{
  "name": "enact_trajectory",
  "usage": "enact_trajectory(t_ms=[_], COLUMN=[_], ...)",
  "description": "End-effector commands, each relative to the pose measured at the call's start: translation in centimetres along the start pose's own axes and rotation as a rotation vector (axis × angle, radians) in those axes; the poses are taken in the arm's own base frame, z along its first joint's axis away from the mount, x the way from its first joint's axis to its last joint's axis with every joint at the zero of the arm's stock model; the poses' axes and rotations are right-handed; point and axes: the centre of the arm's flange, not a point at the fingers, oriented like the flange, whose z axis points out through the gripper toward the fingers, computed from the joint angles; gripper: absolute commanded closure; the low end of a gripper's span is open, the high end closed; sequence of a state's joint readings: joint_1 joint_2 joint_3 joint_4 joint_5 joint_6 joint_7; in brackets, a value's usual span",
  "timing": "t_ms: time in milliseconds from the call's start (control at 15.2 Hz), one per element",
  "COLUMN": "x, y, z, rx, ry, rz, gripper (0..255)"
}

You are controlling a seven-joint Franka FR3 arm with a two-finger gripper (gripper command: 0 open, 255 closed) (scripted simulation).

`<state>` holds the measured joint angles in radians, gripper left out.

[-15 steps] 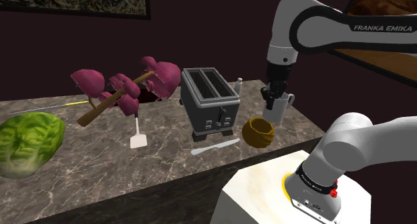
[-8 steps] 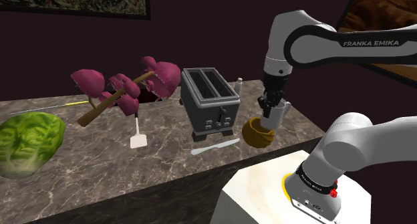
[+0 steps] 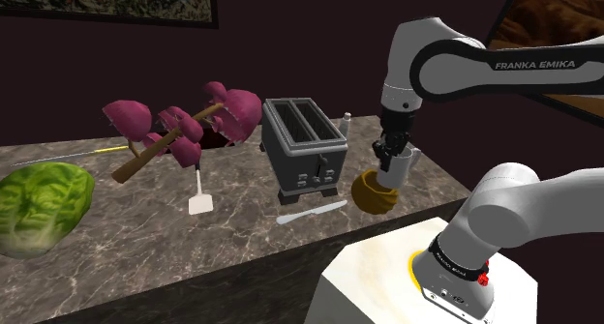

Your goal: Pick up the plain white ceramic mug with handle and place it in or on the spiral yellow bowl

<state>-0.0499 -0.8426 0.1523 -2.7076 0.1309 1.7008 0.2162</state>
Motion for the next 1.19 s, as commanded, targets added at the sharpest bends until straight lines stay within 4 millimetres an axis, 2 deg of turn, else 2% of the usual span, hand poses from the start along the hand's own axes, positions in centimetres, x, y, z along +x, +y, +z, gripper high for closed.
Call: enact_trajectory(t_ms=[0, 330, 594, 1122], x=[0.0, 0.0, 0.0, 0.0], y=[0.0, 0.0, 0.0, 0.0], z=[0.1, 0.1, -4.9, -4.9], rx=[0.000, 0.000, 0.000, 0.000], ry=[-0.003, -0.003, -0.003, -0.003], rz=[0.000, 0.000, 0.000, 0.000], gripper=[0, 0, 0, 0])
